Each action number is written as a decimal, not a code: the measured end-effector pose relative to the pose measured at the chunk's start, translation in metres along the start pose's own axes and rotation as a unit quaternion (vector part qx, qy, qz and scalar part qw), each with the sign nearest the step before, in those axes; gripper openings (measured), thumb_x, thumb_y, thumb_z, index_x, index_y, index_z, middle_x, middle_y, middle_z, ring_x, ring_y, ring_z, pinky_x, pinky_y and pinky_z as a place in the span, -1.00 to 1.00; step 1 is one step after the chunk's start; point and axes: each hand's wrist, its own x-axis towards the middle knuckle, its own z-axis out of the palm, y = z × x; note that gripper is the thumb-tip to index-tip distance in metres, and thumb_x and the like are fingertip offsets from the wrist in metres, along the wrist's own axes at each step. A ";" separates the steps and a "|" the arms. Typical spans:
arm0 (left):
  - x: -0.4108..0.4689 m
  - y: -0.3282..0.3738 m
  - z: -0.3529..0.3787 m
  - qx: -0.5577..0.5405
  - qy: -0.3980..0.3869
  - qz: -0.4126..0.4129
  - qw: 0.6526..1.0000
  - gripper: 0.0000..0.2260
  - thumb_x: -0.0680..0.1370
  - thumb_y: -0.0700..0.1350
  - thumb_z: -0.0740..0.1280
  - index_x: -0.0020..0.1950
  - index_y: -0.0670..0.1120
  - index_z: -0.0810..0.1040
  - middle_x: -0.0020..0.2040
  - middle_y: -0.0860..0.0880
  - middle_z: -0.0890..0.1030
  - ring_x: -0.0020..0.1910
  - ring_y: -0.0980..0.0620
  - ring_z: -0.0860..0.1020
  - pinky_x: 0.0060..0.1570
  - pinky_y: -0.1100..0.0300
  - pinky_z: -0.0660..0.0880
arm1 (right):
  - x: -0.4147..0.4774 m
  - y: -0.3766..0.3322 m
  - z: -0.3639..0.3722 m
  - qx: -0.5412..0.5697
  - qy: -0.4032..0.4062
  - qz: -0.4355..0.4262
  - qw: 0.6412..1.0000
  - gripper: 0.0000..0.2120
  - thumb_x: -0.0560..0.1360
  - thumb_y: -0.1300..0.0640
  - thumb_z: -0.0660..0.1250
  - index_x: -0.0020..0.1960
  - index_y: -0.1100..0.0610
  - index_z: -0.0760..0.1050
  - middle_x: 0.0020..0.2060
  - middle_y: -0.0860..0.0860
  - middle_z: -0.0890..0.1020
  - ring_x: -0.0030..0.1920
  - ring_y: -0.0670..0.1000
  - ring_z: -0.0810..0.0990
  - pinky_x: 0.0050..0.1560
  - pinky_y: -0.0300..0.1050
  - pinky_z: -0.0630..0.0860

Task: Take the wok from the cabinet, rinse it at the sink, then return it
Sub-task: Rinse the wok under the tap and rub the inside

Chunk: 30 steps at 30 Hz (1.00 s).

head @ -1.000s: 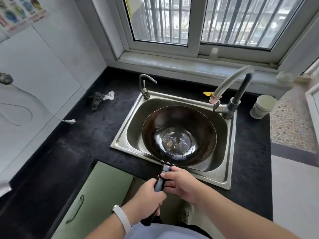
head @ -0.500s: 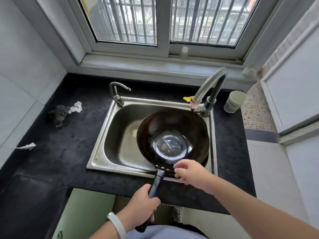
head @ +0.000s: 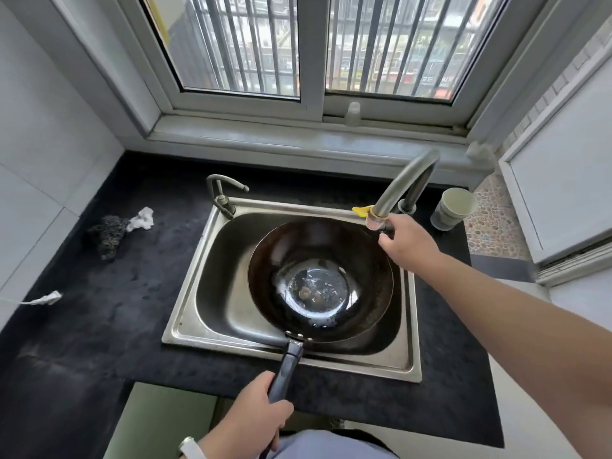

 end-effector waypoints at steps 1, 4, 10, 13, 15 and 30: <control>-0.001 0.001 -0.001 0.000 0.005 -0.001 1.000 -0.83 0.42 -0.25 0.34 -0.08 -0.28 0.41 -0.45 -0.09 0.51 -0.59 -0.02 0.48 -0.53 0.19 0.38 | 0.008 -0.001 0.002 0.005 -0.005 0.005 1.000 -0.74 0.51 0.01 0.25 0.18 0.00 0.50 -0.16 -0.13 0.52 -0.09 0.06 0.54 -0.17 -0.07 0.42; -0.002 0.005 -0.006 0.010 0.020 0.004 1.000 -0.85 0.43 -0.24 0.34 -0.09 -0.28 0.42 -0.48 -0.05 0.48 -0.58 0.01 0.48 -0.50 0.22 0.39 | 0.023 -0.007 0.009 0.028 -0.018 0.030 0.999 -0.79 0.57 -0.09 0.21 0.06 0.02 0.48 -0.33 -0.13 0.45 -0.19 0.04 0.52 -0.31 -0.11 0.31; 0.000 0.016 -0.008 0.000 0.034 0.004 0.999 -0.87 0.46 -0.26 0.33 -0.08 -0.28 0.41 -0.44 -0.10 0.51 -0.60 -0.02 0.47 -0.54 0.22 0.37 | 0.024 -0.007 0.016 0.059 -0.013 0.038 0.997 -0.76 0.62 -0.07 0.20 0.21 0.00 0.48 -0.07 -0.03 0.58 -0.19 -0.04 0.54 -0.28 -0.14 0.37; 0.001 0.016 -0.008 0.002 0.038 0.003 0.999 -0.89 0.45 -0.26 0.33 -0.12 -0.22 0.41 -0.46 -0.08 0.51 -0.60 -0.03 0.48 -0.52 0.22 0.37 | 0.024 -0.002 0.018 0.084 -0.015 0.028 0.996 -0.72 0.62 -0.08 0.21 0.28 -0.02 0.46 0.02 -0.01 0.60 -0.16 -0.07 0.52 -0.29 -0.22 0.36; 0.001 0.016 -0.009 0.007 0.038 0.002 0.999 -0.87 0.45 -0.25 0.34 -0.08 -0.24 0.42 -0.48 -0.07 0.51 -0.59 -0.04 0.49 -0.50 0.22 0.38 | 0.023 0.001 0.019 0.122 0.002 0.025 0.992 -0.67 0.61 -0.07 0.24 0.33 -0.01 0.47 0.04 -0.03 0.62 -0.06 -0.01 0.55 -0.18 -0.16 0.39; -0.006 0.025 -0.004 0.035 0.061 0.007 0.998 -0.87 0.46 -0.31 0.35 -0.04 -0.30 0.46 -0.51 -0.05 0.50 -0.61 -0.02 0.46 -0.54 0.23 0.38 | 0.034 0.016 0.027 0.179 0.067 -0.001 0.982 -0.70 0.60 -0.03 0.32 0.26 0.03 0.63 -0.27 -0.22 0.53 -0.11 -0.11 0.51 -0.10 -0.28 0.34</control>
